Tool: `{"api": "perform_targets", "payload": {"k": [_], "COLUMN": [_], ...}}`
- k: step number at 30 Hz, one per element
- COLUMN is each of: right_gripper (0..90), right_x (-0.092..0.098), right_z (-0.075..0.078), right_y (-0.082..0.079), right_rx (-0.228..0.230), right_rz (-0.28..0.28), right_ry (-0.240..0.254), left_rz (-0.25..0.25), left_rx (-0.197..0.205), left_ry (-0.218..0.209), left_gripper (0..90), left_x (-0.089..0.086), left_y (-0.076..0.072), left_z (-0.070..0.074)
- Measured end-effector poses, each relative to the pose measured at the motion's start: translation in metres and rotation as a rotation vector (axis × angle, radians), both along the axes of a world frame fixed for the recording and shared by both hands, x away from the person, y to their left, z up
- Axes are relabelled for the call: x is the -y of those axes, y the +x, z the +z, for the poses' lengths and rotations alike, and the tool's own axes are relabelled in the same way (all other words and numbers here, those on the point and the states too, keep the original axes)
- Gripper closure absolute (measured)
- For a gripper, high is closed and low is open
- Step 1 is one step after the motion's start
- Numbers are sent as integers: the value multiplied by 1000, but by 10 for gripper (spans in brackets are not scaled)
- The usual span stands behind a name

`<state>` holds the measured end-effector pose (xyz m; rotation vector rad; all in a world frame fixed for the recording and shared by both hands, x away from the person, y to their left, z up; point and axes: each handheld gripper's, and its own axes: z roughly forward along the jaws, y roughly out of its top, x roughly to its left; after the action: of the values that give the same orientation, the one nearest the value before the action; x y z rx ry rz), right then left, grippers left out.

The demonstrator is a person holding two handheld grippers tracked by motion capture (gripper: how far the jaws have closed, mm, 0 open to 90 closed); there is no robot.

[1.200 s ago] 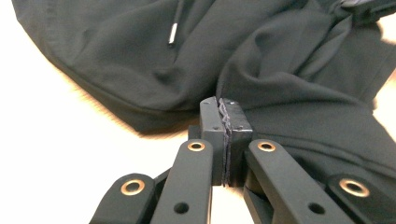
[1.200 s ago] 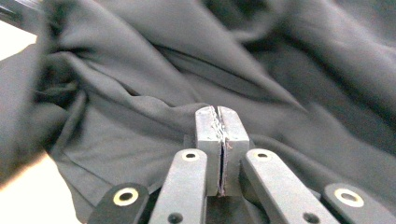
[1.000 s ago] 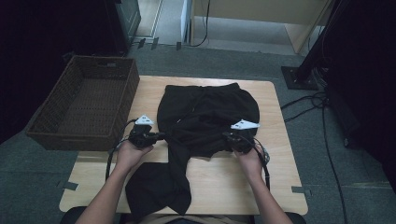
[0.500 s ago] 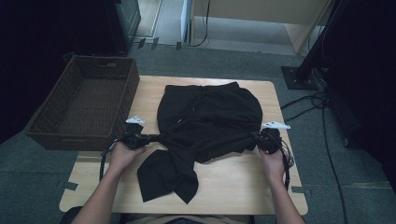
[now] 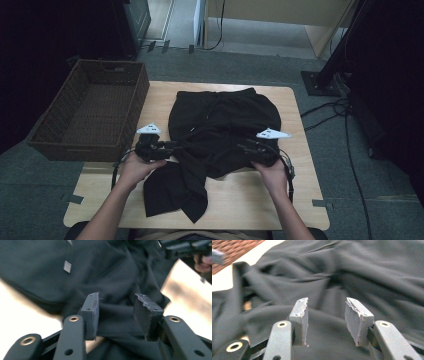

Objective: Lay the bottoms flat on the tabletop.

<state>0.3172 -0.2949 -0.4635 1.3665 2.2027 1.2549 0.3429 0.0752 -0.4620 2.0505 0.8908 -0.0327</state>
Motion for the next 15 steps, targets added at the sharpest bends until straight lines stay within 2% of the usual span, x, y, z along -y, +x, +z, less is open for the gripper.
{"api": "perform_targets", "payload": {"k": [2, 4, 7, 12, 15], "right_gripper": [531, 512, 471, 435, 426], "right_x": [-13, -26, -39, -57, -66], "right_z": [-4, -11, -19, -36, -42], "right_y": [-2, -3, -4, -4, -3], "right_rx": [-10, -23, -46, -69, -65], "right_rz": [43, 77, 107, 137, 155], "right_ry": [1, 3, 4, -44, -52], "left_rz": [-25, -29, -18, -22, -28], "left_rx": [-13, -20, -4, -18, 15], "left_ry": [25, 54, 102, 105, 107], "left_gripper": [532, 518, 496, 479, 472], "left_x": [7, 12, 17, 20, 24], "left_y": [-2, -3, -1, 7, 6], "left_z": [-8, -18, -29, -43, -46]}}
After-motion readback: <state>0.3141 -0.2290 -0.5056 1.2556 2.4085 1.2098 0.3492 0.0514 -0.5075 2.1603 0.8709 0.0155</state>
